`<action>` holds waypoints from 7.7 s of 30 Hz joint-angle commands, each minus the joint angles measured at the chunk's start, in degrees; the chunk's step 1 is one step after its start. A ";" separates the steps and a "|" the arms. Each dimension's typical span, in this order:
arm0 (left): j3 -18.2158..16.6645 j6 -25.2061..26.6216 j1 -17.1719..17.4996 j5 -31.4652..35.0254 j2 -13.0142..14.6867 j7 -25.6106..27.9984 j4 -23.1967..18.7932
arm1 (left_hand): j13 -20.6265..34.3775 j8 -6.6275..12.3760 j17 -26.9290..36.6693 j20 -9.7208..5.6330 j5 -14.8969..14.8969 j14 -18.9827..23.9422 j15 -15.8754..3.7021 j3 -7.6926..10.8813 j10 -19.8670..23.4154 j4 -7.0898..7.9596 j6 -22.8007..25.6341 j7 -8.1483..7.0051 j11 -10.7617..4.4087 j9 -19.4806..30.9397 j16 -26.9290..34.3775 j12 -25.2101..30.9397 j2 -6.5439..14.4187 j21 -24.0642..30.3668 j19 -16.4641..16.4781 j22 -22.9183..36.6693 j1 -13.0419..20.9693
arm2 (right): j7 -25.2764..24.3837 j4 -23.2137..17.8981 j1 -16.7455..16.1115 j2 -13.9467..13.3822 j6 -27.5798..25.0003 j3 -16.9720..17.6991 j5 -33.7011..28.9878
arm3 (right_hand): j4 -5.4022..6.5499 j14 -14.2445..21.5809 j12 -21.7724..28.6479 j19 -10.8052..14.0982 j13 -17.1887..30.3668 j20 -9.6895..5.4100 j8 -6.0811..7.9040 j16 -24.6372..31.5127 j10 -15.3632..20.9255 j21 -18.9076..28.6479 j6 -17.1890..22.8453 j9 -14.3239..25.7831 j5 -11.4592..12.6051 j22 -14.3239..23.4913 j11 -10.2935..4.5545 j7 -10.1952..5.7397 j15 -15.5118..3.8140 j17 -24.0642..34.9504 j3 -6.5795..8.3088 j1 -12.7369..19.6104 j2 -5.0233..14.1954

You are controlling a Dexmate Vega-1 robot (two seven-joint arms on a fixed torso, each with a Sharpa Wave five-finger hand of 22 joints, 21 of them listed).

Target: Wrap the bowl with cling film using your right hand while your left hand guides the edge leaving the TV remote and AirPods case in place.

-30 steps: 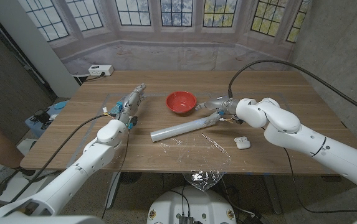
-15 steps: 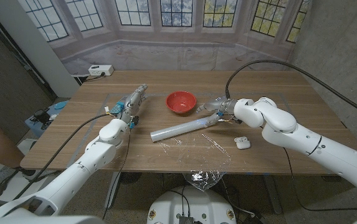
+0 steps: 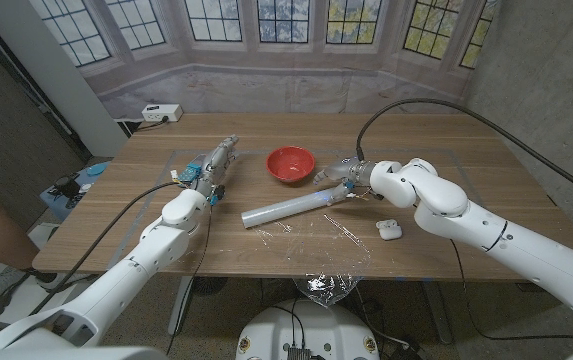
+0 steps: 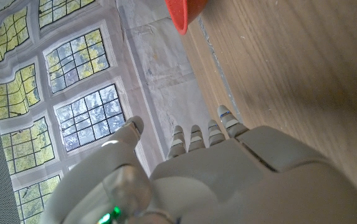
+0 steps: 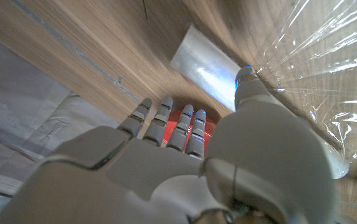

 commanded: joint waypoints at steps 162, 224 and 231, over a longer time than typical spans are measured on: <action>0.68 2.33 0.59 1.37 0.28 3.20 -3.28 | 0.40 0.18 0.32 0.01 0.24 1.03 0.10 1.14 1.09 1.55 1.67 0.71 0.28 0.35 0.37 -0.39 0.23 -3.49 2.39 0.41 1.17 | -26.77 1.91 -7.82 -0.85 7.56 7.48 7.21 | 0.57 37.13 7.47 22.41 5.66 -13.17 2.41 7.34 38.77 0.64 41.60 0.93 -1.02 0.52 -2.16 -2.96 -11.65 6.07 1.56 17.76 3.09; -7.50 3.44 19.55 0.83 6.93 12.18 -24.84 | 0.44 0.51 0.19 0.30 0.22 1.87 0.29 1.13 3.08 1.47 3.32 1.56 0.74 0.37 0.43 0.18 -0.07 -4.62 3.56 0.46 1.47 | -28.04 7.25 -1.32 1.79 6.02 6.11 8.02 | 0.54 38.11 6.19 22.89 6.48 -13.20 1.22 6.30 39.55 0.45 42.06 0.96 -0.88 0.55 -2.13 -2.94 -11.67 6.60 0.64 18.91 3.26; -7.99 2.95 21.35 0.09 6.71 12.16 -25.80 | 0.45 0.51 0.17 0.38 0.21 2.10 0.34 1.11 3.36 1.42 3.46 1.57 0.91 0.38 0.46 0.25 -0.10 -4.71 3.74 0.47 1.50 | -27.98 8.56 0.23 2.75 6.77 5.29 8.17 | 0.53 38.15 6.04 23.01 6.55 -13.26 1.22 6.13 39.66 0.47 42.34 0.97 -0.87 0.55 -2.13 -2.95 -11.67 6.63 0.61 19.10 3.36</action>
